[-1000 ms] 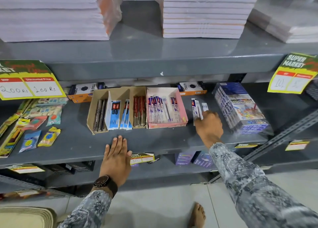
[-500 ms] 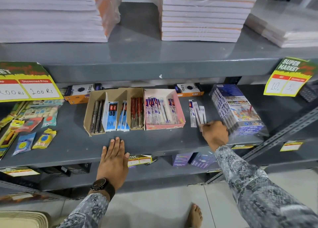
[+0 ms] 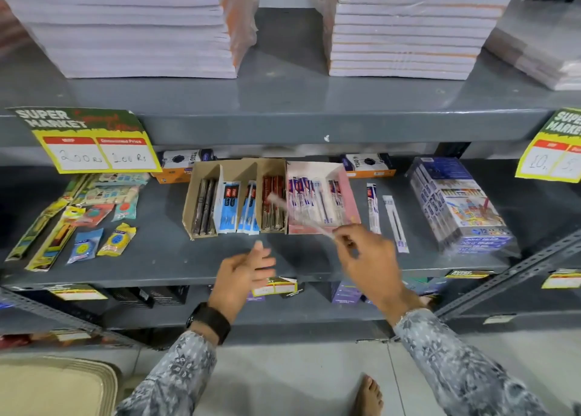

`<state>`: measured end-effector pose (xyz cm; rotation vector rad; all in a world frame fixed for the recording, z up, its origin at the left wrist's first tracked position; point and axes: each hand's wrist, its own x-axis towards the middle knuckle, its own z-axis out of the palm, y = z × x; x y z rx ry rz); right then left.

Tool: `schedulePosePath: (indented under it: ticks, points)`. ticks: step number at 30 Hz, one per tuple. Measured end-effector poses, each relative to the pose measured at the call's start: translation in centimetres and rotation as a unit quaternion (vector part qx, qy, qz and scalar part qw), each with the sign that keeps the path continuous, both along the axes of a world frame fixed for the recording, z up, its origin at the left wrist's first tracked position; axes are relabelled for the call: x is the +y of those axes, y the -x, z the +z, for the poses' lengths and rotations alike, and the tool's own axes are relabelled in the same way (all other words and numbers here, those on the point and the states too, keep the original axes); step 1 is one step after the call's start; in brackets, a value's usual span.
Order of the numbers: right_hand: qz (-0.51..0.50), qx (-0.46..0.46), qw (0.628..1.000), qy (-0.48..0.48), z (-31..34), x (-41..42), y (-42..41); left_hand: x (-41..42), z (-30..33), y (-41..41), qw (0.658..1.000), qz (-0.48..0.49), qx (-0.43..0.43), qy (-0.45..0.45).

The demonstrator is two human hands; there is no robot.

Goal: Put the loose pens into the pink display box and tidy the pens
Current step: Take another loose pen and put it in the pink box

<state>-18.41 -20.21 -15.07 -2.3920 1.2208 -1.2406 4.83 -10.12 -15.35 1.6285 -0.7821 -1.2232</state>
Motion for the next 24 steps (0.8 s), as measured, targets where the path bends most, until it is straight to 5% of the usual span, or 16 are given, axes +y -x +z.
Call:
schedulePosePath:
  ticks: [1, 3, 7, 12, 16, 21, 24]
  points:
    - [0.035, 0.074, 0.995, 0.065, -0.9, 0.4, -0.5, -0.1, 0.8, 0.4, 0.992, 0.008, 0.128, -0.014]
    - [0.101, 0.136, 0.977, 0.129, -2.4, 1.2, -1.1, 0.1, 1.4, 0.3, 0.969, 0.026, 0.244, -0.013]
    - [0.15, 0.137, 0.968, 0.145, -4.1, 1.8, -1.3, 0.6, 0.9, -0.2, 0.965, 0.088, 0.245, 0.012]
    - [0.134, 0.022, 0.986, -0.1, -3.1, 3.2, -1.7, 1.2, 0.0, -0.7, 0.969, 0.101, 0.226, 0.018]
    - [0.076, -0.051, 0.939, -0.33, -1.8, 3.1, -2.4, 1.5, -0.5, -0.8, 0.973, 0.098, 0.21, 0.017]
    - [0.068, 0.009, 0.881, -0.468, -1.4, 2.1, -2.1, 1.3, -0.3, -0.2, 0.986, 0.075, 0.146, 0.03]
    - [0.027, -0.087, 0.868, -0.488, -0.7, 1.9, -1.8, 1.2, -0.8, -0.2, 0.995, 0.071, 0.044, 0.061]
